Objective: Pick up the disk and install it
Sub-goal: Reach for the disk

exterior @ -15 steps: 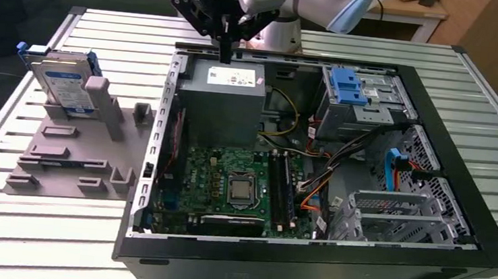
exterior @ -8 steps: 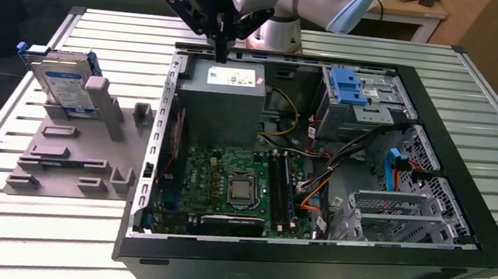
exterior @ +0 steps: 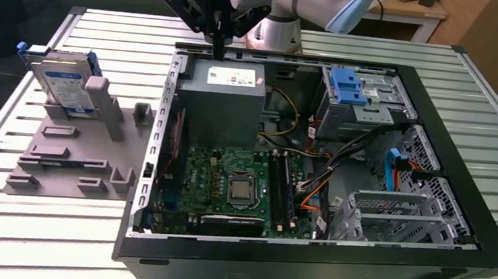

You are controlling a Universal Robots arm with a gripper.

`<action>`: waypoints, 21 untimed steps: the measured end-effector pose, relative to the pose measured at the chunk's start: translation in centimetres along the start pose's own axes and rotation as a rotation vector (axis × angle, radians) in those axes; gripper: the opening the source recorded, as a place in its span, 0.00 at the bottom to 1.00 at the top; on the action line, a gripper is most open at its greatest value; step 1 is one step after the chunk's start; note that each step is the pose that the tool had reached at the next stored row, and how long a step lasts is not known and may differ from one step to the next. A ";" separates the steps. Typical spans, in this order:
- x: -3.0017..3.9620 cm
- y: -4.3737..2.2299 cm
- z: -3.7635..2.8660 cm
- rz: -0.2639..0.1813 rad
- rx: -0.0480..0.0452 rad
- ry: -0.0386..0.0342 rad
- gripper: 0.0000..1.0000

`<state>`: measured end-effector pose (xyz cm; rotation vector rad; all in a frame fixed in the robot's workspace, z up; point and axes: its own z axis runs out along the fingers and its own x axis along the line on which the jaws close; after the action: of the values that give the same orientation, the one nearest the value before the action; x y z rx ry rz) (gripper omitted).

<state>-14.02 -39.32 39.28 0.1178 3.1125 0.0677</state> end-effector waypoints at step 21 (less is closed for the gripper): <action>3.05 0.72 0.16 0.000 0.0053 -0.0004 0.11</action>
<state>-17.01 -38.36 39.08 0.1179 3.1125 0.0594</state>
